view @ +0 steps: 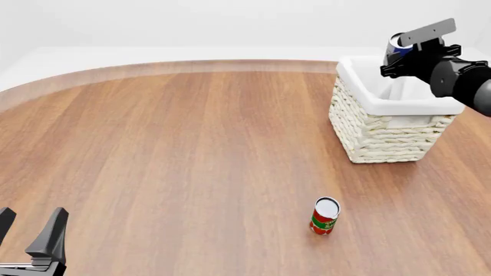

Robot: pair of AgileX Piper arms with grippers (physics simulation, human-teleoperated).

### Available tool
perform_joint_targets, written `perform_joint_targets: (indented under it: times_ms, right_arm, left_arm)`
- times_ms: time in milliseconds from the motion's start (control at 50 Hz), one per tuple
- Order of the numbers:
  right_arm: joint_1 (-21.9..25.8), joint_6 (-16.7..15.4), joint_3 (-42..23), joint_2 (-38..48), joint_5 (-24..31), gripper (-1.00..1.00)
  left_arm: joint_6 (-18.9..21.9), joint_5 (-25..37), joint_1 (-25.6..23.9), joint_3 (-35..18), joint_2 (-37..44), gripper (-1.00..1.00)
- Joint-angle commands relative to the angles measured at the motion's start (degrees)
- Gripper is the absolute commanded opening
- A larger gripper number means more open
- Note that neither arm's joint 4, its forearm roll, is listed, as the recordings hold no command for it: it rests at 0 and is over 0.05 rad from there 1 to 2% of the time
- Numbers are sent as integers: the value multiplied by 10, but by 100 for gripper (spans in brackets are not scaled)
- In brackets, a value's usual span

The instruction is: Pick up the alphabet soup and the cream cheese box, and put them in the basket.

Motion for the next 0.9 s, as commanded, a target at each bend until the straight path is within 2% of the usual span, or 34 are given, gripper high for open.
perform_joint_targets:
  times_ms: [20, 580, 900]
  right_arm:
    - [-5, -1, -32, 17, 35, -100]
    - [-20, -24, -75, 55, 98, -100]
    - [-24, -26, -102, 76, 135, -100]
  left_arm:
    - [0, 0, 0, 0, 0, 100]
    - [0, 0, 0, 0, 0, 100]
    - [0, 0, 0, 0, 0, 100]
